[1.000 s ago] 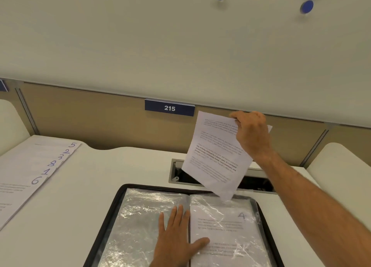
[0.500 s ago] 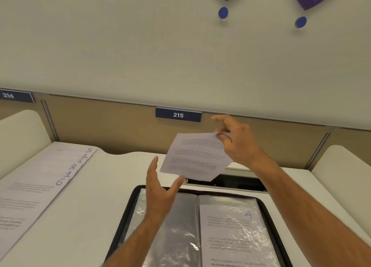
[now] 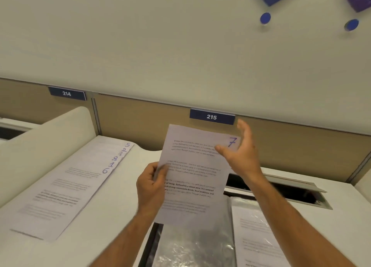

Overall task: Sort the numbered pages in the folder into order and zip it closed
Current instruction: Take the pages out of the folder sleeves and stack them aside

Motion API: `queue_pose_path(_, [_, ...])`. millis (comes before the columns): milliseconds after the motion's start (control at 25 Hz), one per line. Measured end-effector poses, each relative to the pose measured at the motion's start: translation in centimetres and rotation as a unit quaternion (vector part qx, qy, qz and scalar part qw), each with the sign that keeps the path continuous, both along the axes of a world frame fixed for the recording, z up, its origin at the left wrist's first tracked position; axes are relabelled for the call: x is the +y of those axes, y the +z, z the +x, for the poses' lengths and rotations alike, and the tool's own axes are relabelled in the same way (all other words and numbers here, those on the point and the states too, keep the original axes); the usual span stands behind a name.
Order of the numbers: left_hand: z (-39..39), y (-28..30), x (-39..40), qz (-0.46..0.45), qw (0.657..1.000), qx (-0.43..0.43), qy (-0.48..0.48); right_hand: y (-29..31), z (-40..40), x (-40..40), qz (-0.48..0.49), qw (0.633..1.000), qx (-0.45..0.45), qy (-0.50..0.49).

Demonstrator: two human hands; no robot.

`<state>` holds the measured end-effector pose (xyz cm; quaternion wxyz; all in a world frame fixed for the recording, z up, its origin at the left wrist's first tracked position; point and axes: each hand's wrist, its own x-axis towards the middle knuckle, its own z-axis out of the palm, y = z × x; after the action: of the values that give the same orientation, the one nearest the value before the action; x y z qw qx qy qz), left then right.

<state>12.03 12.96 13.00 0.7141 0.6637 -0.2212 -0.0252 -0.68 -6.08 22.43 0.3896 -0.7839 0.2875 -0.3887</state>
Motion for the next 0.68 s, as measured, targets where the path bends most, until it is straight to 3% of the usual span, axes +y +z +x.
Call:
queue_pose_path(80, [2.0,0.3,1.9,0.017,1.0,0.022,0.014,-3.1,1.5,1.1,0.213,0.974,-0.054,0.054])
queue_pose_path(160, [4.1,0.8,3.9,0.042,0.998,0.032,0.029,-6.4,3.3,2.8,0.339,0.934,-0.04,0.107])
queue_pose_path(360, [10.9,1.7,9.1,0.134,0.985,0.012,0.11,-10.4,9.4,9.8,0.382,0.914,-0.008,0.134])
queue_pose_path(520, [16.8,1.3,14.0,0.249,0.955,0.0,0.164,-12.2,14.7,15.7,0.402,0.907,-0.001,0.126])
queue_pose_path(680, [22.0,-0.5,18.8,0.307,0.927,-0.006,0.215,-14.6,19.4,21.1,0.395,0.905,0.039,0.152])
